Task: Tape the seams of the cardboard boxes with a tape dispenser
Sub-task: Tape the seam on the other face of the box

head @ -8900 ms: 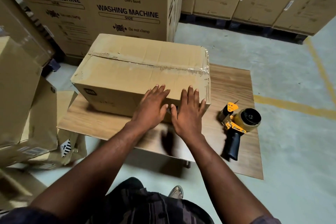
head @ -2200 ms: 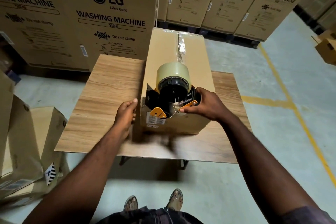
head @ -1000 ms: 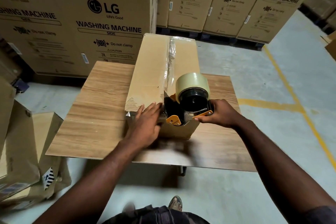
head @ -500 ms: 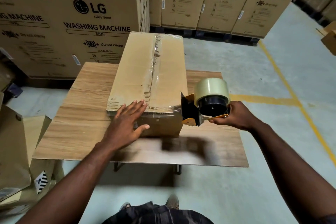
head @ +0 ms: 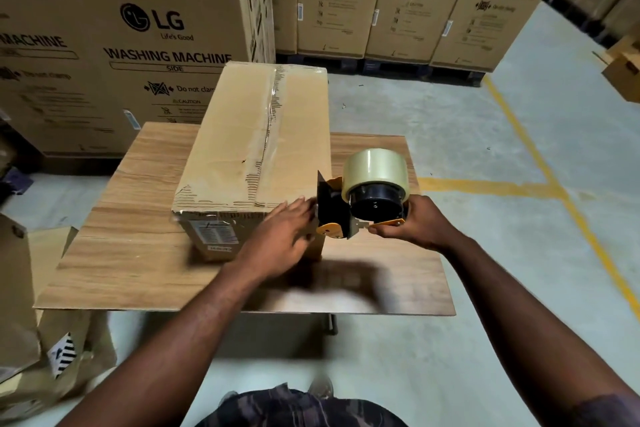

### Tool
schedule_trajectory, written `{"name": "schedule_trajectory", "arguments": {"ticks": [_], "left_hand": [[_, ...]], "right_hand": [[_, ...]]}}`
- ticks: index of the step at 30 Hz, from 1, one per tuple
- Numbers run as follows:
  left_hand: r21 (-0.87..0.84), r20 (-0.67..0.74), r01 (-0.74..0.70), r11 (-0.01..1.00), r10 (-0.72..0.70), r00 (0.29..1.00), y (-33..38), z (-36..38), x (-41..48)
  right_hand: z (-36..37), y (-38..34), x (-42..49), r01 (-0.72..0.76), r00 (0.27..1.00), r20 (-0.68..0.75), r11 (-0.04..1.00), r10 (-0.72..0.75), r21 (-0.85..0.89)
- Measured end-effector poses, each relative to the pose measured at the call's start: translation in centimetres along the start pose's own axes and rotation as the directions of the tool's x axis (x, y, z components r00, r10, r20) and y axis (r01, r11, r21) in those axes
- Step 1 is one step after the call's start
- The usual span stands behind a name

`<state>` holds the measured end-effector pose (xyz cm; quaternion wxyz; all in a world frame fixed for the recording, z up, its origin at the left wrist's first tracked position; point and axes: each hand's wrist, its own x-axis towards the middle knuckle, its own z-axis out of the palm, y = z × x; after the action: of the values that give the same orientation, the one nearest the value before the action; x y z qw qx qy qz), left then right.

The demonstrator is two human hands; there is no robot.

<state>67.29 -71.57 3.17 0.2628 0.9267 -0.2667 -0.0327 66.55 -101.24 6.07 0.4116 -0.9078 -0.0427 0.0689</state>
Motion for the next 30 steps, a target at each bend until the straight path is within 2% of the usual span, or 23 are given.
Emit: {"name": "schedule_trajectory", "arguments": {"ticks": [7,12,18,22,24,27,30], "left_hand": [[-0.032,-0.048,-0.025,0.999,0.023,0.999,-1.3,0.9,0.0],[-0.058,-0.092,-0.013,0.998,0.008,0.996,-1.2,1.6,0.2],[-0.084,-0.122,0.009,0.996,-0.019,0.992,-0.9,2.0,0.3],[-0.097,-0.122,0.039,0.995,-0.051,0.991,-0.6,2.1,0.2],[-0.097,-0.123,0.039,0.995,-0.051,0.991,-0.6,2.2,0.2],[-0.104,-0.123,0.046,0.994,-0.059,0.991,-0.6,2.3,0.3],[-0.103,-0.120,0.054,0.993,-0.066,0.991,-0.6,2.2,0.3]], "right_hand": [[-0.7,2.8,-0.9,-0.105,0.992,-0.067,0.994,0.104,-0.019],[-1.2,4.8,-2.1,-0.185,0.982,-0.044,0.981,0.183,-0.050],[0.9,3.8,0.0,-0.144,0.986,0.060,0.978,0.154,-0.148],[1.4,4.2,0.2,-0.155,0.985,0.039,0.965,0.167,-0.211],[1.6,4.8,-0.5,-0.175,0.979,0.045,0.935,0.198,-0.309],[2.9,6.9,-1.2,-0.193,0.956,0.091,0.829,0.280,-0.525],[5.0,9.2,-2.1,-0.326,0.909,0.076,0.812,0.410,-0.484]]}}
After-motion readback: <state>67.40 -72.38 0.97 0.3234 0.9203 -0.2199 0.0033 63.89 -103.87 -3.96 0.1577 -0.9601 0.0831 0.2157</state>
